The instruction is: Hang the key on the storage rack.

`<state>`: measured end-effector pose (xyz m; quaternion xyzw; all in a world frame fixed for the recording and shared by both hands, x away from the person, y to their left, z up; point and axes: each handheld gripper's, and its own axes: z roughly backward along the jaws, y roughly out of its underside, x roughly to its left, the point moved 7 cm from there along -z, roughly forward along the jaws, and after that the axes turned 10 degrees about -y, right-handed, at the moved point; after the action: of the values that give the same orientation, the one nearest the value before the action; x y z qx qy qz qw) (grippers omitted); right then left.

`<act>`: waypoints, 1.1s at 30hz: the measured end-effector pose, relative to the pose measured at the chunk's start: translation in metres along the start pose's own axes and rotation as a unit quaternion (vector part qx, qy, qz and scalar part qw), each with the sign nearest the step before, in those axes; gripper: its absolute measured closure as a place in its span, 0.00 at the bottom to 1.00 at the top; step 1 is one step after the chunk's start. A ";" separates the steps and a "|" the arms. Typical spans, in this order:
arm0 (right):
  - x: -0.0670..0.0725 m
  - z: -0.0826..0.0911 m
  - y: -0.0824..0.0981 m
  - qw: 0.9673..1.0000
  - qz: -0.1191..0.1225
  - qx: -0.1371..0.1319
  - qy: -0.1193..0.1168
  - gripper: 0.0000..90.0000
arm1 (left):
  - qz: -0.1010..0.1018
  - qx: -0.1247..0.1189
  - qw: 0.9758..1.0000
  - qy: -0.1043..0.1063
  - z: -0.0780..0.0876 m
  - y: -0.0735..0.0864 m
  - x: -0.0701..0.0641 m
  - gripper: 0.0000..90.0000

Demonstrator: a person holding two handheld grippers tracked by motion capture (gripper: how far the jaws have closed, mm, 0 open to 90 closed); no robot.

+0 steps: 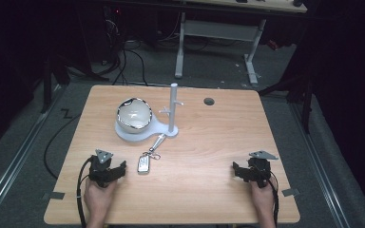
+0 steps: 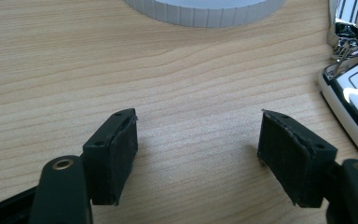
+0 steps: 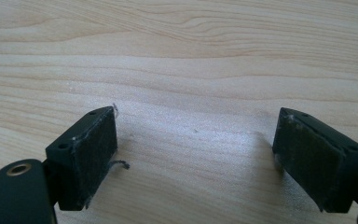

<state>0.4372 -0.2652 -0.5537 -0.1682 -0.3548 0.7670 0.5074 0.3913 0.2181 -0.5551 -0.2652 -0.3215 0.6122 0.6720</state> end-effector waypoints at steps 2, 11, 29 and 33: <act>0.000 0.000 0.000 1.000 0.000 0.000 0.000 0.15 | 0.000 0.000 1.000 0.000 0.000 0.000 0.000 0.32; 0.000 0.000 0.000 1.000 0.000 0.000 0.000 0.15 | 0.000 0.001 1.000 0.000 0.000 0.000 0.000 0.32; 0.000 0.000 0.000 1.000 0.000 0.000 0.000 0.15 | -0.002 0.002 1.000 0.005 -0.001 0.000 -0.002 0.27; 0.000 0.000 0.000 1.000 0.000 0.000 0.000 0.15 | -0.002 0.004 1.000 0.003 -0.001 -0.001 -0.002 0.28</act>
<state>0.4373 -0.2652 -0.5537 -0.1682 -0.3550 0.7669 0.5076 0.3921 0.2158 -0.5552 -0.2637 -0.3176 0.6113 0.6752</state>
